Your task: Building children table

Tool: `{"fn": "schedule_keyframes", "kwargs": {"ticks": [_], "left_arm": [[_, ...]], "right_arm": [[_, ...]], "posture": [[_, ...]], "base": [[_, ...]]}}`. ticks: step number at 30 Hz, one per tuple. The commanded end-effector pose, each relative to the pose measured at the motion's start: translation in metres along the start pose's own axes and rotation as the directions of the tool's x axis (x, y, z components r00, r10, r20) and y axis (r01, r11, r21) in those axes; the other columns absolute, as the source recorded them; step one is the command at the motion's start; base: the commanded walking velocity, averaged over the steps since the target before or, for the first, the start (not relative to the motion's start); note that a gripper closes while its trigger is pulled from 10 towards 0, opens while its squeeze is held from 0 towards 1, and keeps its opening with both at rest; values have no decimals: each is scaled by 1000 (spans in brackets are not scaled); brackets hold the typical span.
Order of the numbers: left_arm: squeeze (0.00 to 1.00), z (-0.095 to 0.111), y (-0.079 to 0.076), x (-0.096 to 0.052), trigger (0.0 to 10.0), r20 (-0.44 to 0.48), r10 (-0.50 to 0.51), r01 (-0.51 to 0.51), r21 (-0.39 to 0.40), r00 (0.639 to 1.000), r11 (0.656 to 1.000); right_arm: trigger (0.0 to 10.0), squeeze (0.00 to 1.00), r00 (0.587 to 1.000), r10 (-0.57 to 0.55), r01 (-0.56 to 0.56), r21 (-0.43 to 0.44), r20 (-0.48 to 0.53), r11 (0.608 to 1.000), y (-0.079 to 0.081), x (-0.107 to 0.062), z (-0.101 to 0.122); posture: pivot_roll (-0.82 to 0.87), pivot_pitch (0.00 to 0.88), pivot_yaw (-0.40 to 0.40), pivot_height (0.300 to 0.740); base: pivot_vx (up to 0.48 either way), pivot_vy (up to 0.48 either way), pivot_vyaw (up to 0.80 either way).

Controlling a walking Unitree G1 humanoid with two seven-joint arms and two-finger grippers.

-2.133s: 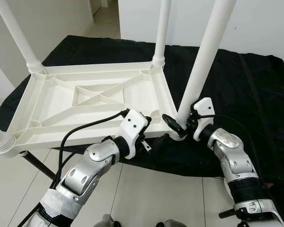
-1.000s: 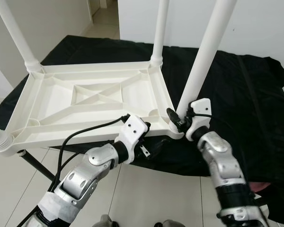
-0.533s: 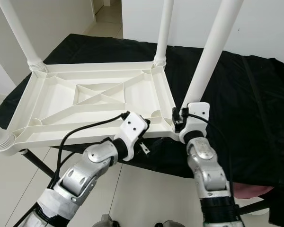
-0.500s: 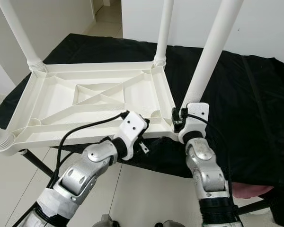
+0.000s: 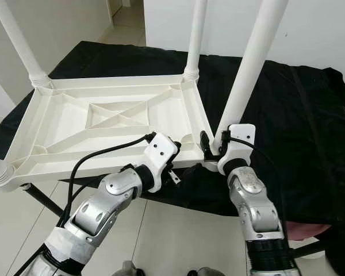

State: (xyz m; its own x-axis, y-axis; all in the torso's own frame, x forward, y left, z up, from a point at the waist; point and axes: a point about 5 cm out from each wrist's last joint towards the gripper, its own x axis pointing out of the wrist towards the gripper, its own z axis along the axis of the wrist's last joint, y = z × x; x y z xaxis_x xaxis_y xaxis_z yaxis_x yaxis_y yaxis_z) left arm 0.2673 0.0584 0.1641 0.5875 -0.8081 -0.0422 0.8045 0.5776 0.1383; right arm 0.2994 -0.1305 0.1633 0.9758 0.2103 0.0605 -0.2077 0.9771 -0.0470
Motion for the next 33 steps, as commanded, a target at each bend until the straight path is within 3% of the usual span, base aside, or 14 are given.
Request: {"fn": "schedule_keyframes", "kwargs": {"ticks": [1,3,5,6,7,8,10,21,22,24,25,26,33], "left_arm": [[0,-1,-8,-1,10000,-6,-138,138,7,990,990],[0,-2,-10,-1,10000,-7,-144,144,2,990,990],[0,-3,-14,0,10000,-7,-157,157,-6,988,988],[0,-3,-14,0,10000,-7,-157,157,-6,988,988],[0,-4,-17,0,10000,-7,-164,164,-8,987,987],[0,-4,-17,0,10000,-7,-164,164,-8,987,987],[0,-4,-21,1,10000,-9,-179,179,-14,984,984],[0,-4,-20,0,10000,-15,-178,178,-5,984,984],[0,-3,-20,0,10000,-14,-176,176,-6,984,984],[0,-3,-20,0,10000,-14,-176,176,-6,984,984],[0,-3,-20,0,10000,-14,-174,174,-6,985,985],[0,-3,-20,0,10000,-14,-172,172,-6,985,985],[0,-3,-20,-1,10000,-15,-169,169,-8,986,986]], "right_arm": [[10000,0,999,53,-53,1,2,999,2,2,0],[10000,0,993,114,-114,-19,-11,993,1,2,-2],[10000,0,967,255,-256,-75,-29,964,0,1,-5],[10000,0,967,255,-256,-75,-29,964,0,1,-5],[10000,0,945,326,-327,-117,-32,938,-2,0,-5],[10000,0,945,326,-327,-117,-32,938,-2,0,-5],[10000,0,900,432,-435,-169,-53,884,-13,6,-3],[10000,0,866,494,-499,-207,-76,842,-25,20,-3],[3216,0,862,500,-507,-202,-89,838,-27,21,-5],[3216,0,862,500,-507,-202,-89,838,-27,21,-5],[941,0,856,507,-516,-203,-96,832,-30,22,-7],[0,0,854,509,-521,-192,-111,832,-32,23,-10],[0,0,851,506,-522,-132,-138,842,-35,20,-22]], "posture": [[-88,50,21,740],[-88,50,21,740],[-86,41,25,740],[-86,41,25,740],[-86,41,25,740],[-86,41,25,740],[-79,28,25,740],[-69,28,25,740],[-63,30,21,740],[-63,30,21,740],[-63,30,21,740],[-58,35,19,740],[-58,40,20,740]], "base": [[0,0,0],[0,0,0],[0,0,0],[0,0,0],[0,0,0],[0,0,0],[0,0,0],[0,0,0],[0,0,0],[0,0,0],[0,0,0],[0,0,0],[0,0,0]]}}
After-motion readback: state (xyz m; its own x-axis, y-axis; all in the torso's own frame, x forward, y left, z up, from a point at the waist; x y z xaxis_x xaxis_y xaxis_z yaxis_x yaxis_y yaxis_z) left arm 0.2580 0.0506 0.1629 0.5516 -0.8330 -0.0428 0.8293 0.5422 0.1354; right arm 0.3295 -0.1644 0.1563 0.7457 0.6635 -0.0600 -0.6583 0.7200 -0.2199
